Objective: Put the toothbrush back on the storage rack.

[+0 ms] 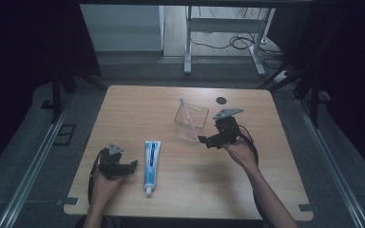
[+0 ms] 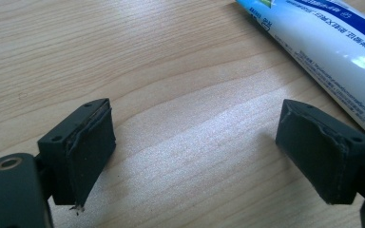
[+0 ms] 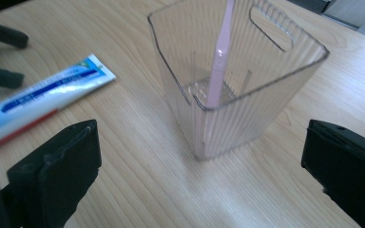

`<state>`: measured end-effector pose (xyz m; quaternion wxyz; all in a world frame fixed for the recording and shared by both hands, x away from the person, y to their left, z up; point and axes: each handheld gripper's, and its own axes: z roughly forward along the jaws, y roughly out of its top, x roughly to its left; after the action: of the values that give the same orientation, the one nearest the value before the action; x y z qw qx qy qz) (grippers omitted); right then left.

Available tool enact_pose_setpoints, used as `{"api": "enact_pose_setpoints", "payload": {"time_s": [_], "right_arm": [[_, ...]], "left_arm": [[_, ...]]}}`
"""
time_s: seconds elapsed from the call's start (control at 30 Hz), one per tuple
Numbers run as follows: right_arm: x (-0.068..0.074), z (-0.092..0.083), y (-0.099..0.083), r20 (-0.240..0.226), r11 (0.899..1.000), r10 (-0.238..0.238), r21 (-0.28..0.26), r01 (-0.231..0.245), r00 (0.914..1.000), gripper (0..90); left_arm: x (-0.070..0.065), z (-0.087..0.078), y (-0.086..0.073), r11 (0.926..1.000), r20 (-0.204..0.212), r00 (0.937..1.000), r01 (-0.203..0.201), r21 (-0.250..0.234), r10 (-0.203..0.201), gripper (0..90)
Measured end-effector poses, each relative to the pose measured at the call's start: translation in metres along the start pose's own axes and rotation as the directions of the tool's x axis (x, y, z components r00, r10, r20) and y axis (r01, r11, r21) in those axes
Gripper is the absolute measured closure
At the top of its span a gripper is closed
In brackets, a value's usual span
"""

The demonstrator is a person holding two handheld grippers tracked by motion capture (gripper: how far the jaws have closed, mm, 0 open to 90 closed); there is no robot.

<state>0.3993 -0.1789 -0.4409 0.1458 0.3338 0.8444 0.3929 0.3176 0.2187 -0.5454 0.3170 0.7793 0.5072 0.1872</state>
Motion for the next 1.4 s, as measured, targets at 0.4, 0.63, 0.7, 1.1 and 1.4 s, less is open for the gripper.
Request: {"api": "enact_pose_setpoints", "payload": {"time_s": [0.4,0.63,0.7,1.1,1.4], "right_arm": [[-0.005,-0.010,-0.018,-0.016,0.999,0.044,-0.006,-0.045,0.9989,0.0],[-0.006,-0.017,-0.031,-0.018,0.999,0.041,0.001,-0.041,0.9990,0.0],[-0.006,-0.019,-0.036,-0.016,0.999,0.035,0.009,-0.035,0.9993,0.0],[-0.006,-0.021,-0.062,-0.009,0.998,0.050,0.038,-0.049,0.9987,0.0],[-0.005,-0.023,-0.078,0.005,0.998,0.052,0.039,-0.052,0.9987,0.0]], "left_arm": [[0.000,0.000,0.000,1.0000,0.000,1.0000,0.000,-0.002,0.000,12.8],[0.000,0.000,0.000,1.0000,0.000,1.0000,0.000,0.000,0.000,12.8],[0.000,0.000,0.000,1.0000,0.000,1.0000,0.001,-0.001,-0.001,12.8],[0.000,0.000,0.000,1.0000,-0.002,1.0000,0.005,-0.001,-0.005,12.8],[0.000,0.000,0.000,1.0000,-0.002,1.0000,0.005,-0.002,-0.005,12.8]]}}
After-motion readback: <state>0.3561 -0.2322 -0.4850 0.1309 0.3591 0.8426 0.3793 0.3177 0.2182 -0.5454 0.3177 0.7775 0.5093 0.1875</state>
